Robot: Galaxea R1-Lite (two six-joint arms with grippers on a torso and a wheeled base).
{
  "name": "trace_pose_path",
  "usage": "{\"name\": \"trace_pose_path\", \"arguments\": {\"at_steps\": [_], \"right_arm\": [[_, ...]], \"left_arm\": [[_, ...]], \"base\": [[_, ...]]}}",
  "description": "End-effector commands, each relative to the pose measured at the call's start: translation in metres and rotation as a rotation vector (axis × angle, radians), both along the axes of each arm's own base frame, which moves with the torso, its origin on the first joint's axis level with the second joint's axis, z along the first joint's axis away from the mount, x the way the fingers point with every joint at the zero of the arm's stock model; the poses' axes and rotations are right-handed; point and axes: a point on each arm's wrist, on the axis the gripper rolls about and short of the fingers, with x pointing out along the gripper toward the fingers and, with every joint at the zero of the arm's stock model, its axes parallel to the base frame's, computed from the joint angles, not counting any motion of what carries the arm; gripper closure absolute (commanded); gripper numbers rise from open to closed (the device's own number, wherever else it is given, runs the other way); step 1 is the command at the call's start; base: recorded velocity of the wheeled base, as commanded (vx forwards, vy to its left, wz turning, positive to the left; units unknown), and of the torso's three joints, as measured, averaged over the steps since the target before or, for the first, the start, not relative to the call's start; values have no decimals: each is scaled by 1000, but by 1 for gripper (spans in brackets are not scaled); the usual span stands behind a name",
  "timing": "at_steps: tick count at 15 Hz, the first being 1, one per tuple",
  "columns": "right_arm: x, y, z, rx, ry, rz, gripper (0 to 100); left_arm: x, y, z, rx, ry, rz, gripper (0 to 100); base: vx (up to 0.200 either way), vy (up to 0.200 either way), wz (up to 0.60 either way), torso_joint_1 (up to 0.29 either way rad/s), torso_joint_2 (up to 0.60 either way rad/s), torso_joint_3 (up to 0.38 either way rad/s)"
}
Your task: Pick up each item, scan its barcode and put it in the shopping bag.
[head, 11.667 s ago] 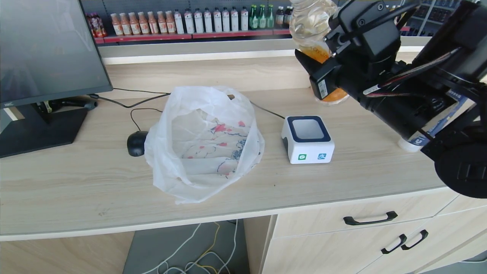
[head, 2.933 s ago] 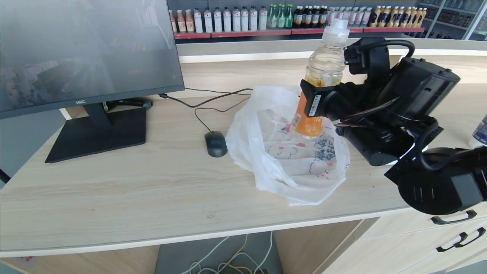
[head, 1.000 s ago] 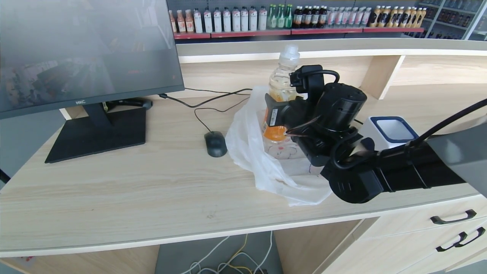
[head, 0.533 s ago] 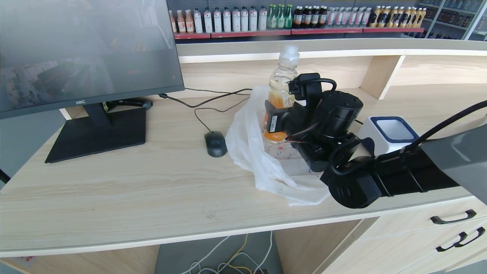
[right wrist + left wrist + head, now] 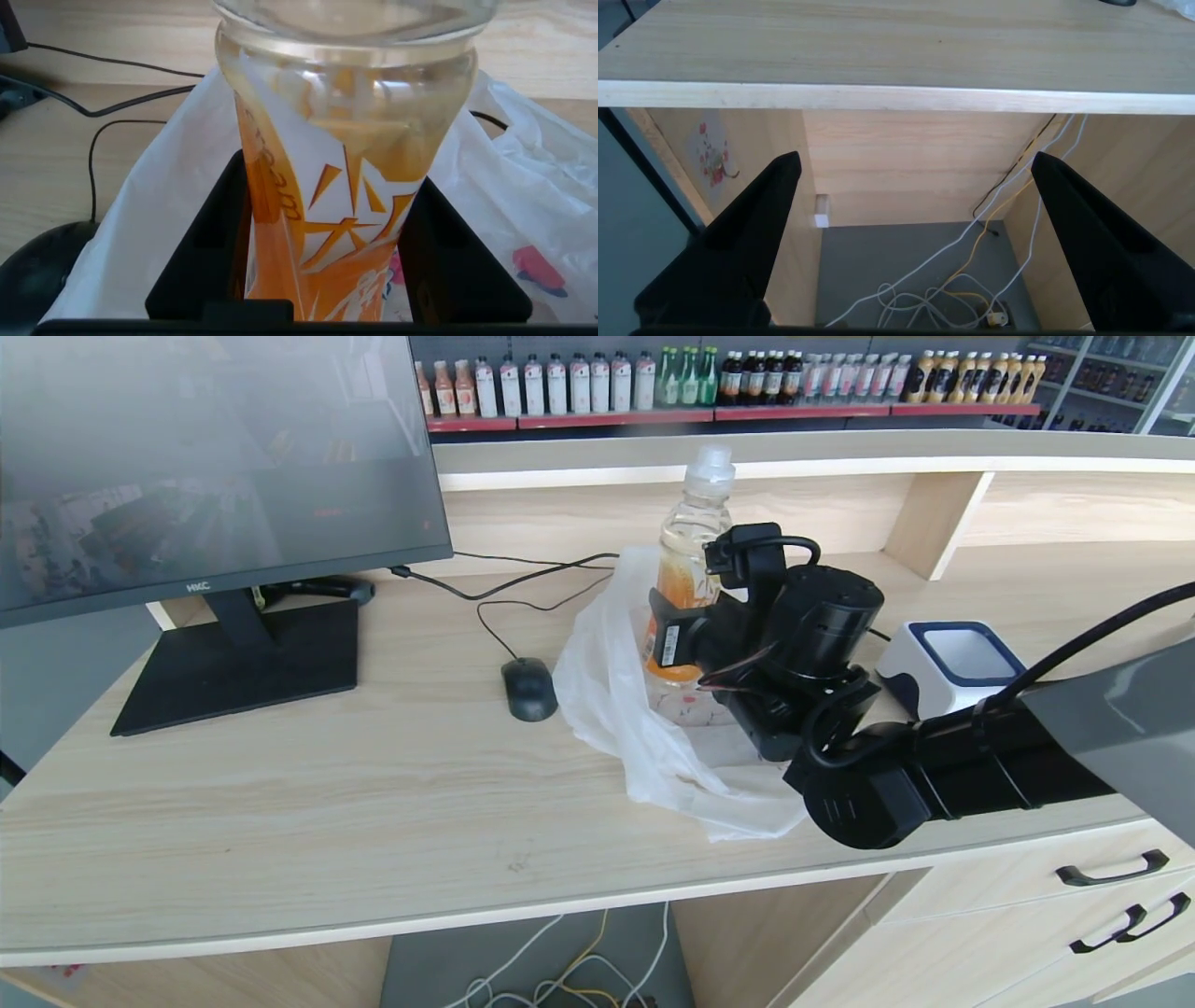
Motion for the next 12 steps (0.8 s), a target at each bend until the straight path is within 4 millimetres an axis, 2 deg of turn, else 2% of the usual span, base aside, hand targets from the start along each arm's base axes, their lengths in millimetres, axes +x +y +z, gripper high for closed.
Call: {"name": "trace_pose_path", "arguments": {"at_steps": [1, 2, 3, 12], "right_arm": [[0, 0, -1, 0, 1, 0, 100], [1, 0, -2, -3, 5, 2, 100], [1, 1, -2, 12, 5, 12, 0], [-2, -3, 7, 41, -27, 12, 0]], "left_arm": [[0, 0, 0, 0, 0, 0, 0], [0, 0, 0, 0, 0, 0, 0], [0, 0, 0, 0, 2, 0, 0], [0, 0, 0, 0, 0, -1, 0]], "base": [[0, 0, 0, 0, 0, 0], [0, 0, 0, 0, 0, 0], [0, 0, 0, 0, 0, 0], [0, 0, 0, 0, 0, 0]]}}
